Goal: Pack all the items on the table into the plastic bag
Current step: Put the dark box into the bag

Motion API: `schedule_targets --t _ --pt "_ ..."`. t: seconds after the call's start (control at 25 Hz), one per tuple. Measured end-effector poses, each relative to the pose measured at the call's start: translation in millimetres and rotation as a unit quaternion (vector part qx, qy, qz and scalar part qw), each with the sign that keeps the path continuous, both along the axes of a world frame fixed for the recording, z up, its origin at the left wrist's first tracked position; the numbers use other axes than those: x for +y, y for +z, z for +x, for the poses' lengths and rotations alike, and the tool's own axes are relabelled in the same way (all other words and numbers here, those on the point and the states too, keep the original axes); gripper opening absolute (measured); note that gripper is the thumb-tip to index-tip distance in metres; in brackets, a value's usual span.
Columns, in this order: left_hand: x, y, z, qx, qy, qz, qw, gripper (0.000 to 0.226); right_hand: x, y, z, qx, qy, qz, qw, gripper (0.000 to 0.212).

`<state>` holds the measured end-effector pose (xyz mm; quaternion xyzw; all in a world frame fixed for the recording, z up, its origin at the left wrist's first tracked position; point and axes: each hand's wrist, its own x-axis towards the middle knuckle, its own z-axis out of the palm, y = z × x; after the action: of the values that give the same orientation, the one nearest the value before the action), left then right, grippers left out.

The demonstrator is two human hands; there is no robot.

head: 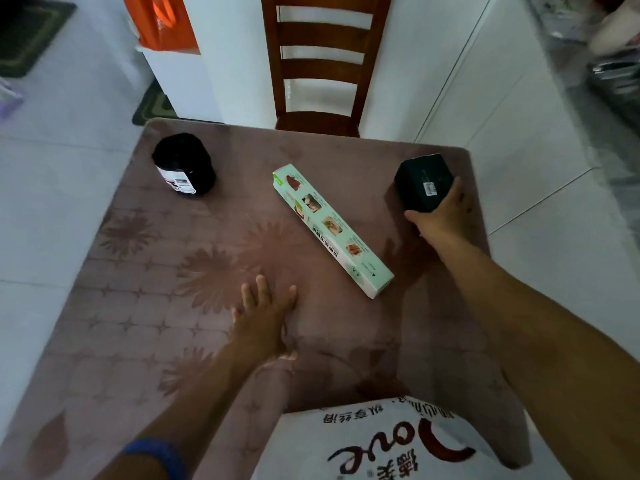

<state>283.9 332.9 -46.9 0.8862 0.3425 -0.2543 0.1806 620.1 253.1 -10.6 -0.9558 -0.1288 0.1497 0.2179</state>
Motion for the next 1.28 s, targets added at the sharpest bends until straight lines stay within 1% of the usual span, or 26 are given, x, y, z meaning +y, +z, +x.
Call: schedule_targets --t 0.08,0.16,0.24,0.32,0.36,0.4,0.44,0.52,0.6,0.64,0.72,0.8,0.84,0.88,0.92,0.96,1.0,1.04,1.08,1.12,1.16,1.2,1.24,1.28 --pt "-2 1 0 0.004 0.001 -0.009 1.0 0.12 -1 -3 8 0.036 -0.045 0.027 0.998 0.116" --pt "0 3 1 0.008 0.0 -0.01 1.0 0.119 -3 10 5 0.029 -0.016 0.023 0.999 0.106" --pt "-2 2 0 0.015 0.002 -0.006 1.0 0.119 -10 22 -17 0.049 0.025 0.021 0.998 0.097" --pt "1 4 2 0.016 0.0 -0.002 1.0 0.119 -14 26 -47 0.066 0.1 0.007 0.993 0.094" --pt "-1 10 4 0.025 -0.006 -0.001 1.0 0.119 -18 32 -63 0.08 0.122 0.0 0.989 0.092" --pt "-1 13 4 0.037 -0.012 -0.001 0.999 0.118 -22 42 -78 0.109 0.117 0.005 0.987 0.089" --pt "-1 22 5 0.046 -0.015 -0.001 0.999 0.115 -28 58 -95 0.138 0.112 0.033 0.983 0.088" --pt "0 44 2 0.047 -0.007 -0.028 0.998 0.1 -51 90 -122 0.166 0.104 0.073 0.978 0.093" --pt "-8 76 -5 -0.007 0.048 -0.117 0.992 0.074 -82 135 -146 0.173 0.084 0.12 0.974 0.095" --pt "-15 91 -10 -0.042 0.064 -0.145 0.986 0.063 -96 157 -158 0.186 0.061 0.157 0.968 0.093" --pt "-33 124 -19 -0.121 0.07 -0.149 0.979 0.048 -119 195 -187 0.219 0.006 0.276 0.936 0.085" --pt "-54 167 -33 -0.211 0.053 -0.163 0.962 0.031 -147 223 -227 0.225 -0.011 0.394 0.891 0.086" --pt "-62 189 -43 -0.248 0.056 -0.181 0.95 0.018 -164 227 -248 0.218 -0.003 0.428 0.877 0.088" --pt "-71 209 -58 -0.272 0.056 -0.196 0.941 0.009 -183 225 -270 0.213 0.009 0.43 0.877 0.089" --pt "-80 226 -72 -0.272 0.055 -0.211 0.937 0.01 -201 219 -291 0.221 0.016 0.417 0.882 0.085" --pt "-89 240 -86 -0.246 0.051 -0.225 0.941 0.017 -219 208 -308 0.242 0.01 0.392 0.888 0.079" --pt "-99 249 -98 -0.196 0.041 -0.228 0.953 0.027 -234 195 -321 0.264 -0.003 0.359 0.895 0.073" --pt "-109 253 -107 -0.134 0.013 -0.213 0.968 0.037 -247 184 -331 0.27 -0.004 0.307 0.913 0.07" --pt "-118 252 -113 -0.072 -0.022 -0.179 0.981 0.047 -260 173 -335 0.254 0.018 0.241 0.937 0.071" --pt "-126 248 -116 -0.033 -0.048 -0.141 0.988 0.056 -272 165 -335 0.213 0.061 0.162 0.961 0.077" --pt "-132 245 -116 -0.029 -0.055 -0.107 0.992 0.059 -282 157 -335 0.166 0.106 0.084 0.977 0.085" --pt "-136 244 -117 -0.054 -0.045 -0.084 0.994 0.055 -291 149 -335 0.12 0.142 0.018 0.982 0.091" --pt "-139 244 -118 -0.099 -0.01 -0.077 0.992 0.047 -300 146 -338 0.086 0.147 -0.024 0.985 0.094" --pt "-141 244 -120 -0.154 0.037 -0.084 0.984 0.038 -307 142 -339 0.046 0.127 -0.046 0.99 0.095"
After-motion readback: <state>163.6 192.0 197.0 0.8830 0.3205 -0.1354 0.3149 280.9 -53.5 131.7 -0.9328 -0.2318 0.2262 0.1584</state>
